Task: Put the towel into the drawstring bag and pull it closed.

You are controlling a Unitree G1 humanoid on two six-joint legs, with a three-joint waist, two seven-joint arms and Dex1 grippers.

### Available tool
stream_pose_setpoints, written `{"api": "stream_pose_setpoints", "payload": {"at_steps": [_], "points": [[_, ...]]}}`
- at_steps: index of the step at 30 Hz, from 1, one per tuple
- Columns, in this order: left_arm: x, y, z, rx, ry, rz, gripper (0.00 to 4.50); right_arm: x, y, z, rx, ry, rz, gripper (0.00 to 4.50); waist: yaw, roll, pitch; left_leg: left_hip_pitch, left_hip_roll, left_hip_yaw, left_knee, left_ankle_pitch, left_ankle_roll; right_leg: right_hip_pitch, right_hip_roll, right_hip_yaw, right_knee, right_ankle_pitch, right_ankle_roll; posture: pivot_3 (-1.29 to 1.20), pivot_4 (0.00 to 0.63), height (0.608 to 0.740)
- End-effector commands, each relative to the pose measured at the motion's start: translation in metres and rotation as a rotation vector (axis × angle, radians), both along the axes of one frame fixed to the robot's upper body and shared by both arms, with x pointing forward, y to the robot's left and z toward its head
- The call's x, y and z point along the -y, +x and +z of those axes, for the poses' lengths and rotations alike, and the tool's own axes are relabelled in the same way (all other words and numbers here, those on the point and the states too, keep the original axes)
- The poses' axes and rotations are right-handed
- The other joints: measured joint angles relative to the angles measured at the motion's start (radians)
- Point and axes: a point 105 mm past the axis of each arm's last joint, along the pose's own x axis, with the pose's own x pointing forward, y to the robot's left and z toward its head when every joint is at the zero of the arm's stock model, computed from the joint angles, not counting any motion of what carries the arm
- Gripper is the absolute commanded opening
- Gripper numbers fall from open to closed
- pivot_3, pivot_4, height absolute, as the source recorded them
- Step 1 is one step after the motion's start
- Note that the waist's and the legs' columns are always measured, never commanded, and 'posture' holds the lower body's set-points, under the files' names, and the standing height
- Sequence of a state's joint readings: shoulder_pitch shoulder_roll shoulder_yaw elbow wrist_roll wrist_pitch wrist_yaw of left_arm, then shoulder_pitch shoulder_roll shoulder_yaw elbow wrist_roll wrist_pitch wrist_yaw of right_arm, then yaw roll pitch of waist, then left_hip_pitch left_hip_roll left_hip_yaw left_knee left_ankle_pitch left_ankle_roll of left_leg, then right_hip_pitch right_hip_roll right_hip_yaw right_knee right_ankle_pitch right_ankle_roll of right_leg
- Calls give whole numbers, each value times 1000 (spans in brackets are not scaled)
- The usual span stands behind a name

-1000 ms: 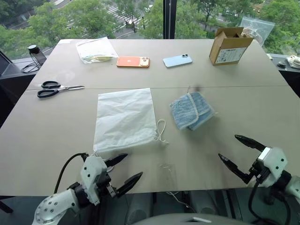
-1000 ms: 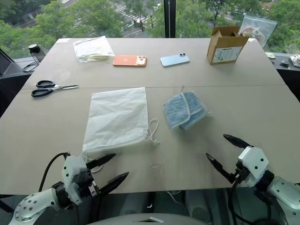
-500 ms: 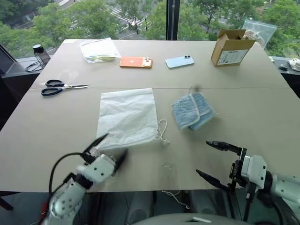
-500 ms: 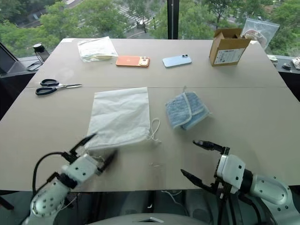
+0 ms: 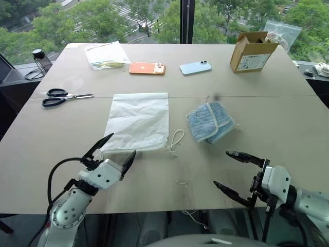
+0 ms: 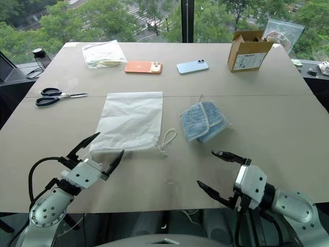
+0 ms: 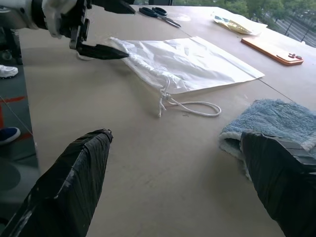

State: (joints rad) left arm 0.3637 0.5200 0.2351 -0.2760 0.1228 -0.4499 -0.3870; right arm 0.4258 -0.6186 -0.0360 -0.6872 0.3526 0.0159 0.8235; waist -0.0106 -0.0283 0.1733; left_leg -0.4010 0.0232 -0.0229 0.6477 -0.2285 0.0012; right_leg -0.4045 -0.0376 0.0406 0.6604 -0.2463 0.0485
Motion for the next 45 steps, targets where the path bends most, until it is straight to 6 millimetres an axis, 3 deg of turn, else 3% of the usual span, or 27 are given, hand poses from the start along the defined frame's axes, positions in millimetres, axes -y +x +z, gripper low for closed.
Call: {"api": "stream_pose_setpoints", "payload": {"at_steps": [1, 10, 25, 39, 45], "points": [[-3, -1, 14, 10, -4, 0, 4500, -2, -3, 6, 32, 6, 8, 4488, 0, 0, 0, 0, 0, 0, 0, 0, 0, 0, 0, 0, 0, 0, 0, 0, 150, 740], [-9, 3, -7, -82, 135, 37, 4500, -2, -2, 4, 29, 12, 5, 4488, 0, 0, 0, 1, 0, 6, 0, 0, 0, 1, 1, 0, 0, 0, 0, 0, 150, 740], [-5, 25, -11, -50, 327, 68, 4500, -4, -1, 6, 37, 10, -2, 4488, -1, 0, 0, 1, 0, 6, 0, 0, 0, 1, 2, 1, 0, 0, 0, 0, 150, 740], [0, 14, -8, -52, 267, -5, 4500, -7, 0, 6, 35, 10, 4, 4488, 0, 0, 0, 1, 0, 6, 0, 0, 0, 1, 0, 1, 0, 0, 0, 0, 150, 740], [-6, 19, -9, -53, 283, 24, 4500, -7, -2, 7, 35, 9, 6, 4488, 1, 0, 0, 1, 0, 6, 0, 0, 0, 1, 1, 1, 1, 0, 0, 0, 150, 740]]}}
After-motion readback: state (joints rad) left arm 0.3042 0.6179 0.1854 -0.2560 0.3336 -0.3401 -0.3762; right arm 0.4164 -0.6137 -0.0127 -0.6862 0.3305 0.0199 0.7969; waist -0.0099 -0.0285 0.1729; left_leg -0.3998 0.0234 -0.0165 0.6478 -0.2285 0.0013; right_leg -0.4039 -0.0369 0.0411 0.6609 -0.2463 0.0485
